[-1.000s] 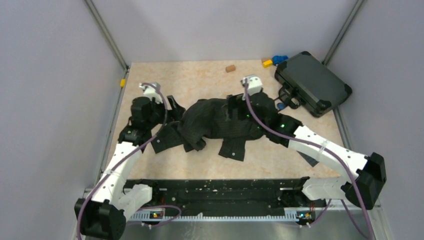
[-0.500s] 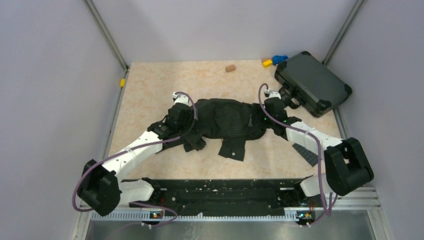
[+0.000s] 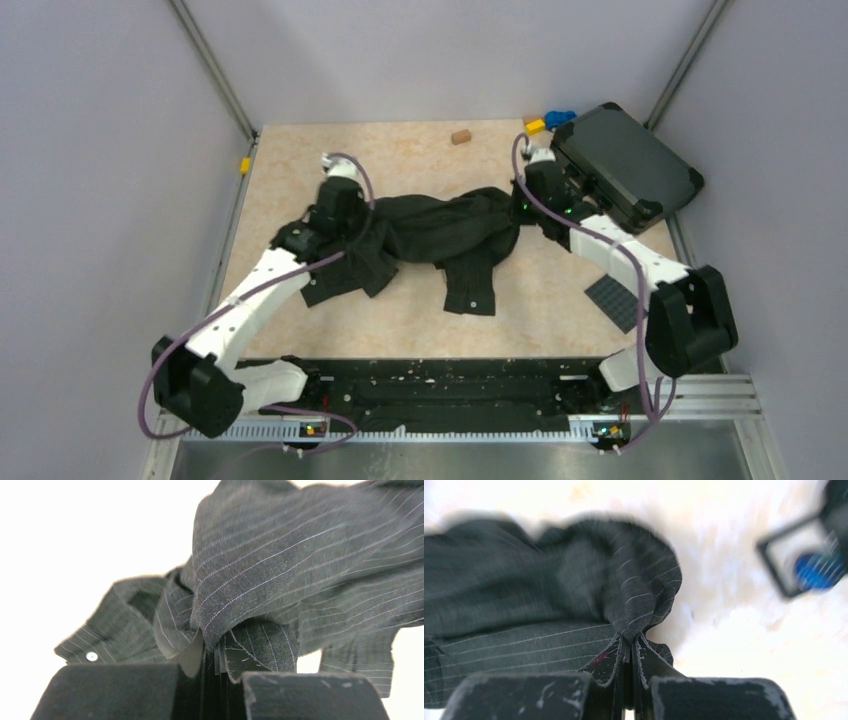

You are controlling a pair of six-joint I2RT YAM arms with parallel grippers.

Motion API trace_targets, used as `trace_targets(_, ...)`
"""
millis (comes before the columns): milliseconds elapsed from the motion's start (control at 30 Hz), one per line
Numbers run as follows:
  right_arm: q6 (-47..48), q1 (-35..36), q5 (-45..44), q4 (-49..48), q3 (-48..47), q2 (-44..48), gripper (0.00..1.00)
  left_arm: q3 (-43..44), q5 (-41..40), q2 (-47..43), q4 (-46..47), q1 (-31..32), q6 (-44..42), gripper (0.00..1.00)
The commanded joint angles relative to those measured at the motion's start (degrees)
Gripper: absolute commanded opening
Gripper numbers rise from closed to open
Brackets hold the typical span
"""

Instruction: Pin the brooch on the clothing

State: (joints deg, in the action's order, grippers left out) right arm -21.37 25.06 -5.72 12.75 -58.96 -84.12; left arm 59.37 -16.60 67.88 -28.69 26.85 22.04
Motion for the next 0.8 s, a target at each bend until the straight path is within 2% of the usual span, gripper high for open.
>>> trace_targets(0,4.33,-0.1,-3.15,2.22,-16.3,13.76,0.0,12.89,5.1,-10.29,-0.63,-11.54,-5.26,0.0)
trace_targets(133,6.15,-0.1,0.83,-1.35,-21.93,20.28,0.0,23.29,2.3,-12.07,-5.38,-12.96,-8.92,0.0)
trace_targets(333,8.91,-0.09,5.09,-6.29,-26.11,26.99,0.0,33.44,5.09,-12.88,-9.88,-13.05,-9.97,0.0)
trace_targets(500,10.63,-0.04,5.43,-5.53,-29.43,28.45,0.0,36.05,10.42,-13.95,-10.09,-13.05,-8.86,0.0)
trace_targets(633,9.94,-0.1,5.45,-5.76,-29.07,28.86,0.0,37.33,20.22,-14.04,-11.46,-13.05,-7.78,0.0)
trace_targets(767,8.45,-0.08,3.9,-7.6,-25.22,27.13,0.0,32.86,23.99,-12.11,-11.97,-13.1,-9.03,0.06)
